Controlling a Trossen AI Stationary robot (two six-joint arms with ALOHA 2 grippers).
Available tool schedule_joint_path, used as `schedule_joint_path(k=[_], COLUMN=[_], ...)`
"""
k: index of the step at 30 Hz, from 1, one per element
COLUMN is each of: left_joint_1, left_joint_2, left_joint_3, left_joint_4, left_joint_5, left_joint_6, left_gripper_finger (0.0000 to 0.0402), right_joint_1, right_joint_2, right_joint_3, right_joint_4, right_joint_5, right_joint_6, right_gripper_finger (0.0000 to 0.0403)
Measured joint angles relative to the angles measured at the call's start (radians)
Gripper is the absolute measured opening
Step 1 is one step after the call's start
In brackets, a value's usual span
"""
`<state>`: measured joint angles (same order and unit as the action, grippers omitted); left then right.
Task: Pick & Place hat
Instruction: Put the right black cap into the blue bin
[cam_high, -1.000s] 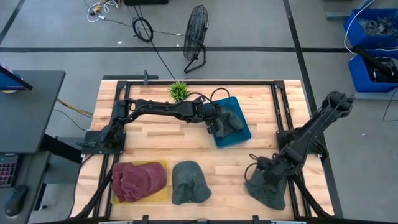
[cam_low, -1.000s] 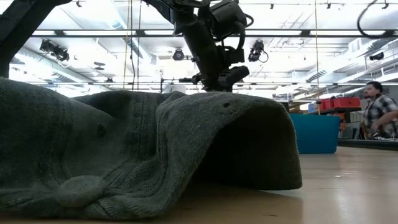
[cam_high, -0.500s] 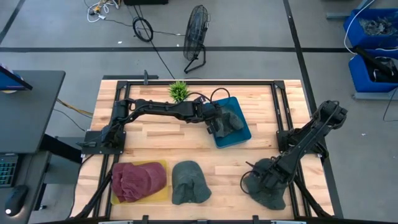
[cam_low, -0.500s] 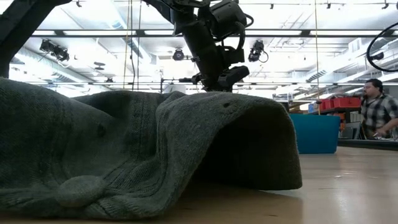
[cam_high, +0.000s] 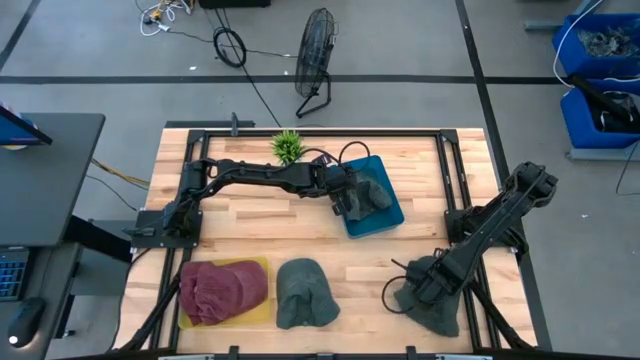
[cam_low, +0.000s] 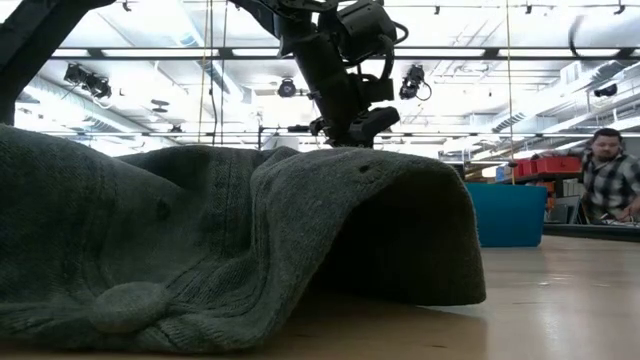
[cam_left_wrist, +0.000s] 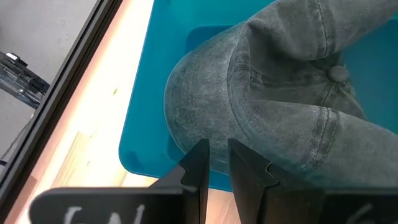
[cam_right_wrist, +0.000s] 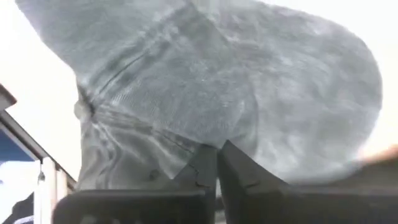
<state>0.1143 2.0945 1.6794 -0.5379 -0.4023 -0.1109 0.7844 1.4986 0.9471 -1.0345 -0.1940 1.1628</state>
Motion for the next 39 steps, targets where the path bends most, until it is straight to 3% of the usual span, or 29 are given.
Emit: schedule_joint_path(k=[4,8,10,16,20,24,28,30,34,36,39], left_joint_1=[-0.001,-0.001,-0.005,-0.019,-0.028,-0.028,-0.025,-0.021,-0.021,-0.021,-0.021], left_joint_2=[-0.010,-0.070,-0.113,-0.247,-0.315,-0.359,-0.371,-0.369,-0.366,-0.363,-0.363], left_joint_3=[0.000,0.000,0.001,0.002,0.002,0.002,0.002,0.001,0.001,0.000,0.000], left_joint_4=[-0.008,-0.021,-0.030,-0.022,-0.027,0.003,0.003,-0.007,-0.031,-0.048,-0.058], left_joint_5=[0.000,0.000,-0.001,-0.002,-0.003,-0.003,-0.004,-0.004,-0.004,-0.004,-0.004], left_joint_6=[0.040,0.055,0.066,0.150,0.193,0.210,0.212,0.213,0.212,0.210,0.206], left_gripper_finger=[0.0062,0.0062,0.0062,0.0060,0.0060,0.0060,0.0060,0.0060,0.0060,0.0060,0.0060], right_joint_1=[-0.017,-0.018,-0.018,-0.061,-0.159,-0.311,-0.425,-0.475,-0.549,-0.579,-0.613], right_joint_2=[0.000,-0.002,-0.009,-0.018,-0.018,-0.018,-0.018,-0.019,-0.019,-0.013,0.000], right_joint_3=[0.167,0.283,0.286,0.207,0.137,0.089,0.056,0.050,0.046,0.046,0.046], right_joint_4=[-0.284,-0.534,-0.538,-0.454,-0.431,-0.305,-0.050,0.079,0.295,0.347,0.354], right_joint_5=[0.138,0.435,0.618,1.168,1.472,1.502,1.493,1.454,1.258,1.190,1.172], right_joint_6=[-0.010,-0.016,-0.085,-0.571,-0.709,-0.744,-0.866,-0.957,-1.122,-1.201,-1.249], right_gripper_finger=[0.0008,0.0004,0.0003,0.0001,0.0001,0.0001,0.0000,0.0000,0.0000,0.0000,0.0000])
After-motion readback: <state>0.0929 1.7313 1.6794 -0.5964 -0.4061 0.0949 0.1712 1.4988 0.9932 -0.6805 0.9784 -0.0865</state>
